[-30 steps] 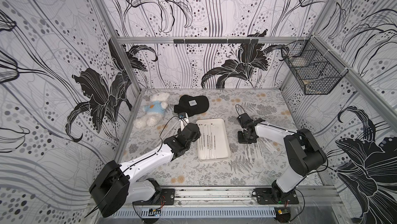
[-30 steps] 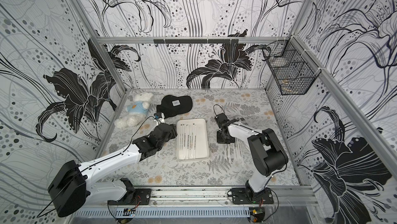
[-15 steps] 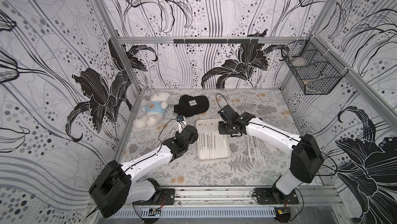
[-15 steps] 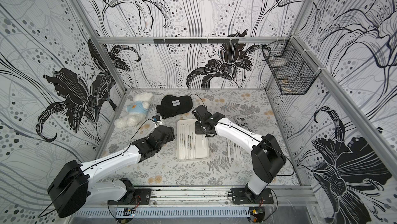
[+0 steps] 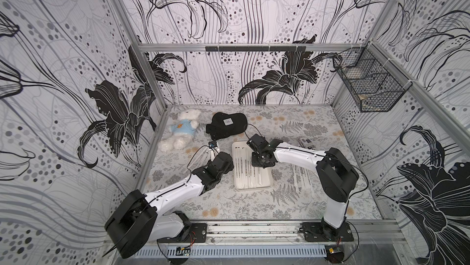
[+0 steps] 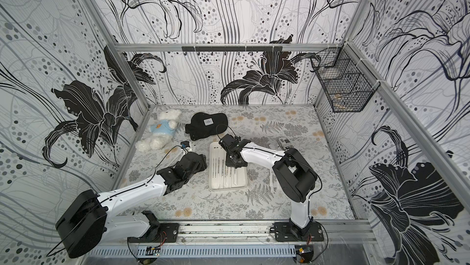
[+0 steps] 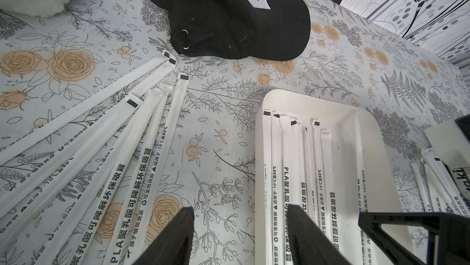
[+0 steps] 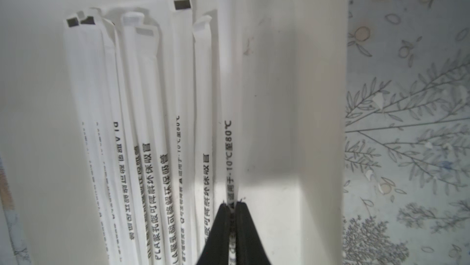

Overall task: Put the straws into the storage box
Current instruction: Place the straw in the storage box.

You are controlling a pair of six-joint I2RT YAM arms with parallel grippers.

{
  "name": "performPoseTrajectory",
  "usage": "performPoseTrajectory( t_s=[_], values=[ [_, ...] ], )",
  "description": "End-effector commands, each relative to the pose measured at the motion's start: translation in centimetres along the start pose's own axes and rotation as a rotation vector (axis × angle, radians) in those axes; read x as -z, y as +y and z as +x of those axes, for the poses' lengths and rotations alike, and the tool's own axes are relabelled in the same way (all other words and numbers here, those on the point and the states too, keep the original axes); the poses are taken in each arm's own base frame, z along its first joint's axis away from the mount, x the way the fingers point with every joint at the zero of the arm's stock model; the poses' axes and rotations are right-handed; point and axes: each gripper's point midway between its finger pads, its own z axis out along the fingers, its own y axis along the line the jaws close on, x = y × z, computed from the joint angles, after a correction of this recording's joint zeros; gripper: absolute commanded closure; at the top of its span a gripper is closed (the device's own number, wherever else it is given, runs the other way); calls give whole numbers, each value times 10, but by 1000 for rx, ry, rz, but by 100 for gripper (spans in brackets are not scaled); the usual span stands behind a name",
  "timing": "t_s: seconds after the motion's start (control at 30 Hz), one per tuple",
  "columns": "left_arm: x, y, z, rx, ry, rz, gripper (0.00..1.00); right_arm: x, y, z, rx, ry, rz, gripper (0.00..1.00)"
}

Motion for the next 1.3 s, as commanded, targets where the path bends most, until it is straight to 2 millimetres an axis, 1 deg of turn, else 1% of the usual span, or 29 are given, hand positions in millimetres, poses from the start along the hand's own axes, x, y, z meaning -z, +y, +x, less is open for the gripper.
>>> performPoseTrajectory(
  t_s=[0.0,0.2,0.5,0.77,0.9,1.0,1.07,1.2,1.27],
  values=[
    [-2,-7,-4,28,-13,36,37,-15,1,7,-15,28,6,89],
    [-1,-6,-4,17,-14,31,37,-23,7,7,0,38,3,88],
    [2,-3,-5,28,-21,26,37,-26,11,8,9,47,-10,86],
    [4,3,-9,40,-25,7,37,-23,13,5,14,40,-15,83],
    [4,13,-14,43,-19,-27,39,-11,15,1,12,26,-30,78],
    [5,27,-23,54,-19,-52,41,7,18,-6,18,7,-46,73],
    [5,37,-30,64,-7,-64,44,23,19,-11,28,-13,-56,70],
    [-5,56,-35,81,48,-81,49,45,20,-18,40,-44,-75,63],
    [-13,62,-30,70,92,-98,55,52,20,-21,37,-64,-84,58]
  ],
)
